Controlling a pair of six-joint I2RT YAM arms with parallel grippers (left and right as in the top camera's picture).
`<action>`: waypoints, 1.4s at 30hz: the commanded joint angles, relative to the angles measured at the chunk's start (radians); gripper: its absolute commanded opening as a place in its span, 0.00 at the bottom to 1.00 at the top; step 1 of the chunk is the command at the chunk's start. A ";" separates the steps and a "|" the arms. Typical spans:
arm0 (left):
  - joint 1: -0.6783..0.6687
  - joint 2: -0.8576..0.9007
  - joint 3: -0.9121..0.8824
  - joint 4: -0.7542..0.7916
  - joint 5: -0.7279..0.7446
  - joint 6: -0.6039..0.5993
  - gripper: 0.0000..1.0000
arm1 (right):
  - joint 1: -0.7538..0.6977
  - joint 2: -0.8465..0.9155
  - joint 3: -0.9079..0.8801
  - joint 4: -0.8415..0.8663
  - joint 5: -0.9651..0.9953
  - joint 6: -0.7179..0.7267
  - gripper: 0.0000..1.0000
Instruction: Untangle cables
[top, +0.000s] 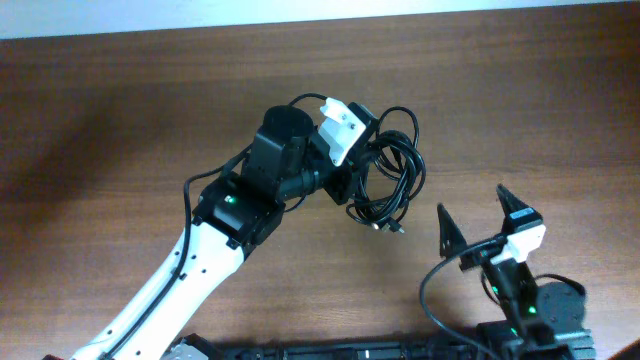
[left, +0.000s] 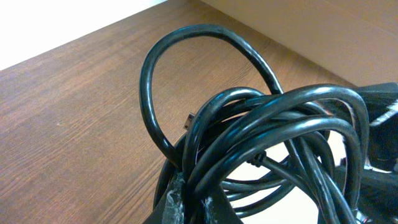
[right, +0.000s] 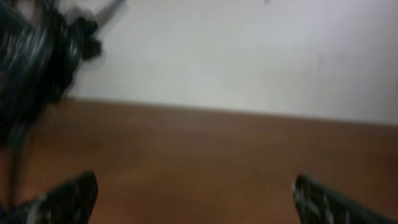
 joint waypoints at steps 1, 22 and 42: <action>0.006 -0.027 0.025 0.010 0.021 -0.017 0.00 | -0.004 0.061 0.262 -0.203 -0.027 0.014 0.99; -0.128 -0.042 0.025 0.045 0.048 -0.443 0.00 | -0.004 0.560 0.697 -0.541 -0.072 0.100 0.98; -0.127 -0.259 0.025 -0.211 -0.356 -0.101 0.00 | -0.004 0.673 0.734 -0.624 0.080 0.107 0.98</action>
